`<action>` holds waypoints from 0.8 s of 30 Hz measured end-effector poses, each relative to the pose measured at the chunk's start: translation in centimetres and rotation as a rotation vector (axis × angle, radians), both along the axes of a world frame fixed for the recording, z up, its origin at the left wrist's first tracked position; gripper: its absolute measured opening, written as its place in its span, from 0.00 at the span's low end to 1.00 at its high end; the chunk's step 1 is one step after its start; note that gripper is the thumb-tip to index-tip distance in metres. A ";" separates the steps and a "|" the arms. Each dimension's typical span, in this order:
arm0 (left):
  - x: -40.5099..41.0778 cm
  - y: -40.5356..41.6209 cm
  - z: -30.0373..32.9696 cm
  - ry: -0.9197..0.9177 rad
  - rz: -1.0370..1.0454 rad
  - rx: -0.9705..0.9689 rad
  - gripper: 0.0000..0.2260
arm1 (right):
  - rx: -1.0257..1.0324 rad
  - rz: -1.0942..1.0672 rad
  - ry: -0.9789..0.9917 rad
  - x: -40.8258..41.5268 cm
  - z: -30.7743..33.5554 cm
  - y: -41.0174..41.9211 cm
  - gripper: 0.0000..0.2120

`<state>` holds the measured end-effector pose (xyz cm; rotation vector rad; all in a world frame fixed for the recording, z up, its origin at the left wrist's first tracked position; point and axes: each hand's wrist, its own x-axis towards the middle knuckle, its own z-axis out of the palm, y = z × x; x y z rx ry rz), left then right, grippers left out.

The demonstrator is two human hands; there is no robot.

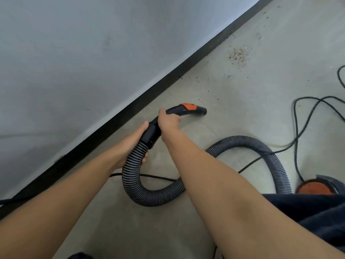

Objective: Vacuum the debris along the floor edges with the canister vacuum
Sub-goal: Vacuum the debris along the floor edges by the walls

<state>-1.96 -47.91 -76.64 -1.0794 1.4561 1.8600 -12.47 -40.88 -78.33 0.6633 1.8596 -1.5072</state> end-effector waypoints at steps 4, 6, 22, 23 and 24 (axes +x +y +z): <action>-0.3 1.6 -0.2 -0.006 -0.035 0.006 0.31 | 0.017 -0.065 -0.011 -0.1 -0.1 2.1 0.27; -0.2 2.1 -0.4 -0.015 -0.036 0.009 0.32 | 0.025 -0.085 -0.010 0.1 -0.4 2.7 0.27; -2.1 2.8 1.2 0.035 0.174 0.025 0.30 | -0.065 0.082 0.001 -3.2 -0.6 0.5 0.29; -2.7 3.5 1.3 0.034 0.173 0.041 0.30 | -0.054 0.073 0.009 -3.8 -0.7 1.2 0.29; -3.3 4.2 1.4 0.032 0.171 0.061 0.30 | -0.039 0.061 0.014 -4.3 -0.8 1.9 0.29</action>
